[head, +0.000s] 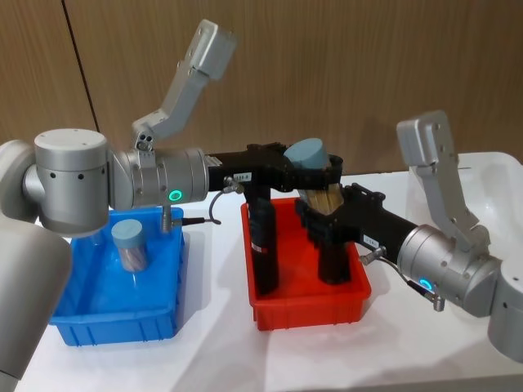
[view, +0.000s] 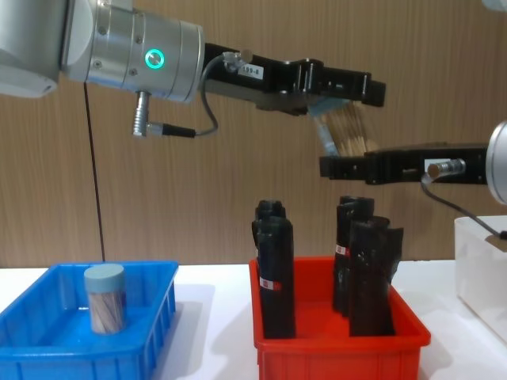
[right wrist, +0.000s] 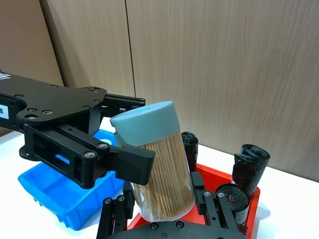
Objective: Pick the cotton swabs from the blue box and place them into the white box.
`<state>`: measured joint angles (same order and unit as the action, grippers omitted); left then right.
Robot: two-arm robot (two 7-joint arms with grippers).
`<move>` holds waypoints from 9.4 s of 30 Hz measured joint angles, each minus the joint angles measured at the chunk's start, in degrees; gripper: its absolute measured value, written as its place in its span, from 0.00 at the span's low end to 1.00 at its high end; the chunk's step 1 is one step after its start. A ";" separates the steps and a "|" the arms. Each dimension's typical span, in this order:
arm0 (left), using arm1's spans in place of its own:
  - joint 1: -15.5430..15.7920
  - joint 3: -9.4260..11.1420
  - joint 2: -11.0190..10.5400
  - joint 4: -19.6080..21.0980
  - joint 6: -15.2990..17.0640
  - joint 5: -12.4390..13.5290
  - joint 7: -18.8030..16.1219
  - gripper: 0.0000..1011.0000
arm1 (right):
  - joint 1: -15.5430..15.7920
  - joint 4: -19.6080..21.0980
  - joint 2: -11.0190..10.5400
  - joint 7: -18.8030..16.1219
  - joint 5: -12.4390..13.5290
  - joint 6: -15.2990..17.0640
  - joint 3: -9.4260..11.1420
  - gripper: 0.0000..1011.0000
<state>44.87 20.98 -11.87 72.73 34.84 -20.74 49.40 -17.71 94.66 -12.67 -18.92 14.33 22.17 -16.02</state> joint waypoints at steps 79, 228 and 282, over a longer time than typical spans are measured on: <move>0.00 0.00 0.00 0.01 -0.08 0.00 -0.06 0.99 | 3.07 -3.59 0.54 3.33 -5.18 -15.23 -2.20 0.67; -14.50 2.37 -4.63 9.52 -15.83 4.28 -22.59 0.99 | 13.31 -0.27 -6.77 15.33 1.29 -19.52 5.23 0.99; -31.29 5.05 -10.02 20.48 -34.06 9.27 -48.79 0.99 | 18.55 6.57 -6.66 15.10 2.13 -20.21 3.08 0.99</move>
<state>13.59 26.02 -21.90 93.21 0.78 -11.47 0.62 0.84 101.22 -19.33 -3.83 16.46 1.95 -12.94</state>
